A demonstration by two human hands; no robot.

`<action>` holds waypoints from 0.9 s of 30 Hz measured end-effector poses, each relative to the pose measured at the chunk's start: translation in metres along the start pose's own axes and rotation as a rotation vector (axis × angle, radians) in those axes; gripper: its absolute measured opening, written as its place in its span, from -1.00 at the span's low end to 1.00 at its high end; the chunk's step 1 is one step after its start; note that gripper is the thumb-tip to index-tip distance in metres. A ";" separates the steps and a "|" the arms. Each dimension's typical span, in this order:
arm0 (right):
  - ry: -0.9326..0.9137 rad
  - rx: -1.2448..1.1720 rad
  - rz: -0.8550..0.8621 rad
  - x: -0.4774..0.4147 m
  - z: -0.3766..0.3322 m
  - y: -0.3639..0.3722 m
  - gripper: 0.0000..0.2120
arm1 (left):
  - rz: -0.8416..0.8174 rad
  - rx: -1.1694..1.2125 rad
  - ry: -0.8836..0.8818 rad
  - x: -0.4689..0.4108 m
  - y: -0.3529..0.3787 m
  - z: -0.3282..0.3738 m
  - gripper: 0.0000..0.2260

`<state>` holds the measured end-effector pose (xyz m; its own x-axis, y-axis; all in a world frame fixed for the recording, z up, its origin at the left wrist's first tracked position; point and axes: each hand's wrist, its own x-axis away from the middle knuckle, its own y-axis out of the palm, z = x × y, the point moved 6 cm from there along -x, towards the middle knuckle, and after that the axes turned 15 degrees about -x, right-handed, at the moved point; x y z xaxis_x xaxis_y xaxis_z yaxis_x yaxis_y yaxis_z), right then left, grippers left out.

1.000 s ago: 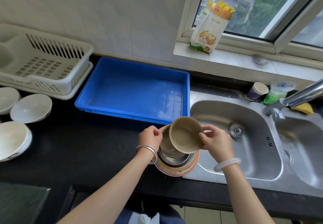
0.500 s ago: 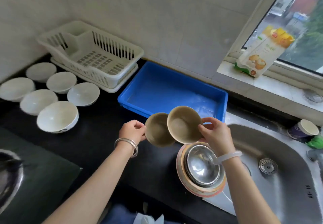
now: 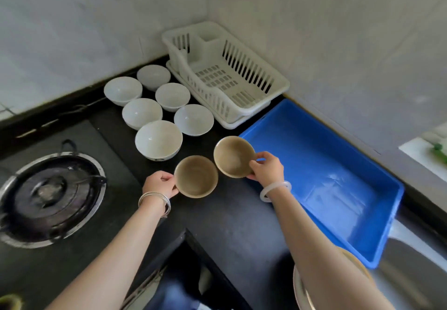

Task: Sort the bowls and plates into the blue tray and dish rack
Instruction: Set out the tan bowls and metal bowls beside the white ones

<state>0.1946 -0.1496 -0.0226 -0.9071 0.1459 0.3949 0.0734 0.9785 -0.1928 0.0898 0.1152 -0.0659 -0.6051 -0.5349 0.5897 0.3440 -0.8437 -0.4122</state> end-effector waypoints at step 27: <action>0.231 0.015 0.057 -0.051 0.040 0.089 -0.78 | 0.051 0.061 -0.134 -0.047 -0.014 -0.021 -0.89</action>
<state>0.2312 -0.0758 -0.0956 -0.7823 0.2319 0.5781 0.1138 0.9657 -0.2334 0.0977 0.1531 -0.1025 -0.4858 -0.5754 0.6580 0.4173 -0.8141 -0.4038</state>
